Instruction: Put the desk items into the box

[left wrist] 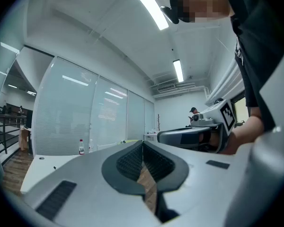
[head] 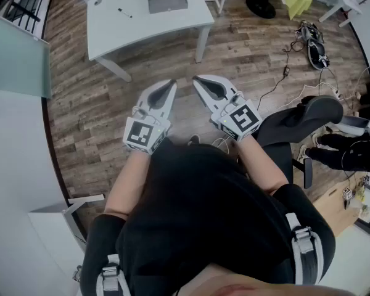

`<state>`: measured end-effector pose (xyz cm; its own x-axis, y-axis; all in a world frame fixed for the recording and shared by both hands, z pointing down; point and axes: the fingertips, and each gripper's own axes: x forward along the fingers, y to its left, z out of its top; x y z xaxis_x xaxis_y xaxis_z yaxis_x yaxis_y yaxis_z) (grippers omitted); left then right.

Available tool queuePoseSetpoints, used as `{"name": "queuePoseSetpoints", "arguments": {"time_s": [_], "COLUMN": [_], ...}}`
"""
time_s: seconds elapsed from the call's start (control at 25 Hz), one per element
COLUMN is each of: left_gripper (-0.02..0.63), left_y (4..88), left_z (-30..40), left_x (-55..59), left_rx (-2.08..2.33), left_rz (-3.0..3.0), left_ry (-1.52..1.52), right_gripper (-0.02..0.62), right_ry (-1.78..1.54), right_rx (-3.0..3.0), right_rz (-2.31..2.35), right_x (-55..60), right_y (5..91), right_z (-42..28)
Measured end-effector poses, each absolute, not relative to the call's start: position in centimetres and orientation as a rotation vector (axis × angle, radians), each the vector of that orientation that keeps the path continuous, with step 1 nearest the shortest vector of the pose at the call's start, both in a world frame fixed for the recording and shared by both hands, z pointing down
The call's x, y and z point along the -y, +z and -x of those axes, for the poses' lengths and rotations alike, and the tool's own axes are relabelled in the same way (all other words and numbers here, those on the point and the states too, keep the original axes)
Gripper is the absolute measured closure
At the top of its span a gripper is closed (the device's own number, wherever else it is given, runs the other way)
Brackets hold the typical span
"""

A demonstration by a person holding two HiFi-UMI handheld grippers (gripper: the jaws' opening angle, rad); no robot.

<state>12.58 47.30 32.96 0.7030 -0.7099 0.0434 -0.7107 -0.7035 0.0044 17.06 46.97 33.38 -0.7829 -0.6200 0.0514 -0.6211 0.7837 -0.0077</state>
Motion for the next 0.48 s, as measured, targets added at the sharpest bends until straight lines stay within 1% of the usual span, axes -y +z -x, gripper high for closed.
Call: {"name": "queuePoseSetpoints", "arguments": {"time_s": [0.48], "left_gripper": [0.592], "left_y": [32.52], "left_z": [-13.17], "left_x": [-47.35], "left_rx": [1.213], "left_rz": [-2.86], "left_ry": [0.063], "right_gripper": [0.578], "right_ry": [0.109], "right_rx": [2.92], "right_rz": [-1.011], "right_x": [-46.72], "right_y": [33.54], "right_z": [-17.89]}}
